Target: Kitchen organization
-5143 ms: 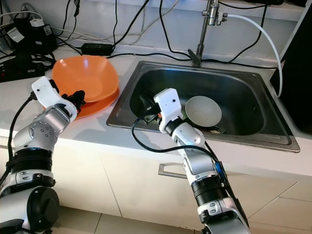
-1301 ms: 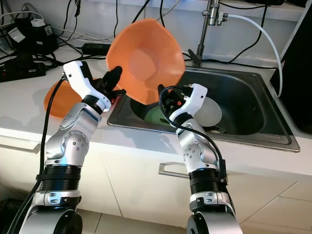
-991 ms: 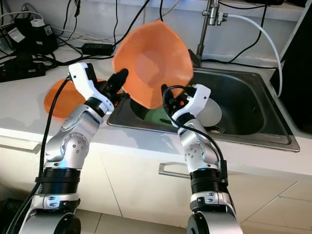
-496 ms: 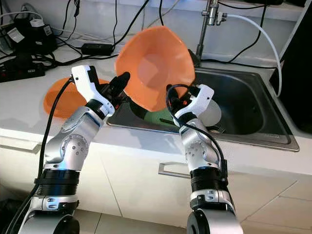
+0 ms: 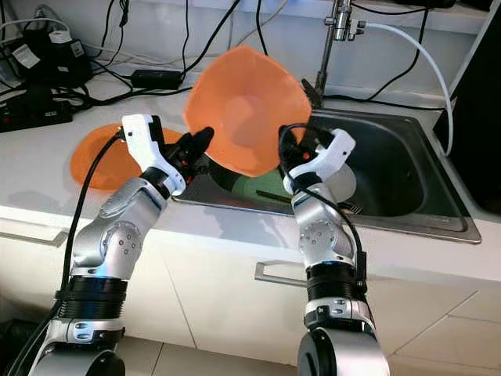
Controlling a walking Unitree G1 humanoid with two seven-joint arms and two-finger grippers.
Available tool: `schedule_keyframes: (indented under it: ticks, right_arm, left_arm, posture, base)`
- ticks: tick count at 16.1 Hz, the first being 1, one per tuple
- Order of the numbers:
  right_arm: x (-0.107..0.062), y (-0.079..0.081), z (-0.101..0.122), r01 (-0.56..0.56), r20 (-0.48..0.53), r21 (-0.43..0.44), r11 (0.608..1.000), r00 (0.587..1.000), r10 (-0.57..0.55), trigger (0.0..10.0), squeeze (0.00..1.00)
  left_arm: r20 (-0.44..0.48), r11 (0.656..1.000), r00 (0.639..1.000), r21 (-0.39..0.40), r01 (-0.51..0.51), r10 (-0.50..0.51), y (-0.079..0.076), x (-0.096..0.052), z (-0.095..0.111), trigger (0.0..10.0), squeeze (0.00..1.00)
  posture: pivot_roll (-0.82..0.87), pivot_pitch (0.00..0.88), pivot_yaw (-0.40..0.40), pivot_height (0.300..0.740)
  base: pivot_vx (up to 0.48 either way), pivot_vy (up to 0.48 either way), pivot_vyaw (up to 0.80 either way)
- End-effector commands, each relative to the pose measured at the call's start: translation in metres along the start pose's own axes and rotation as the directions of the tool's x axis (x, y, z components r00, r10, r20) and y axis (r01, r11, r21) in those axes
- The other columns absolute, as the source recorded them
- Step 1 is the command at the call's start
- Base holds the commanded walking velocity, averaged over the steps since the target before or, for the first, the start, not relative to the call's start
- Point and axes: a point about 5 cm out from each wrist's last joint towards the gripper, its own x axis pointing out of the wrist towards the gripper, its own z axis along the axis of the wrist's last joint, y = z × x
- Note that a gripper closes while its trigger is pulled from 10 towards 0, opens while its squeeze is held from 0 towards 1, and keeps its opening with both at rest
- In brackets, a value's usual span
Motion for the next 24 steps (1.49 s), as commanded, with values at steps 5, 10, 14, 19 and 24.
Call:
schedule_keyframes:
  ticks: [5,10,14,19,24]
  right_arm:
    - [0.004,-0.008,0.015,0.095,0.078,0.059,0.994,0.992,-0.099,0.0,0.0]
    - [0.006,-0.02,0.031,0.181,0.147,0.021,0.983,0.972,-0.182,0.0,0.0]
    - [0.008,-0.024,0.042,0.21,0.186,-0.108,0.972,0.965,-0.187,0.0,0.0]
    - [0.012,-0.023,0.045,0.201,0.191,-0.404,0.892,0.973,-0.133,10.0,0.0]
    - [0.016,-0.024,0.042,0.151,0.145,-0.629,0.762,0.987,-0.076,10.0,0.0]
  left_arm:
    - [-0.031,0.995,0.997,0.061,0.077,-0.075,-0.014,0.001,-0.002,10.0,1.0]
    - [-0.141,0.981,0.984,0.148,0.127,-0.107,-0.019,-0.002,-0.017,10.0,0.0]
    - [-0.255,0.969,0.958,0.173,0.178,-0.13,-0.023,-0.009,-0.029,10.0,0.0]
    - [-0.347,0.959,0.931,0.205,0.196,-0.116,-0.02,-0.021,-0.037,10.0,0.0]
    - [-0.367,0.947,0.921,0.227,0.228,-0.134,-0.021,-0.029,-0.034,10.0,0.0]
  posture:
    - [0.12,0.0,0.0,0.74]
    - [0.13,0.0,-0.004,0.74]
    - [0.13,0.0,-0.002,0.74]
    - [0.13,0.0,-0.004,0.74]
    - [0.15,0.0,-0.007,0.74]
  base:
    - [0.0,0.0,0.0]
    - [0.0,0.0,0.0]
    - [0.0,0.0,0.0]
    - [0.0,0.0,0.0]
    - [0.0,0.0,0.0]
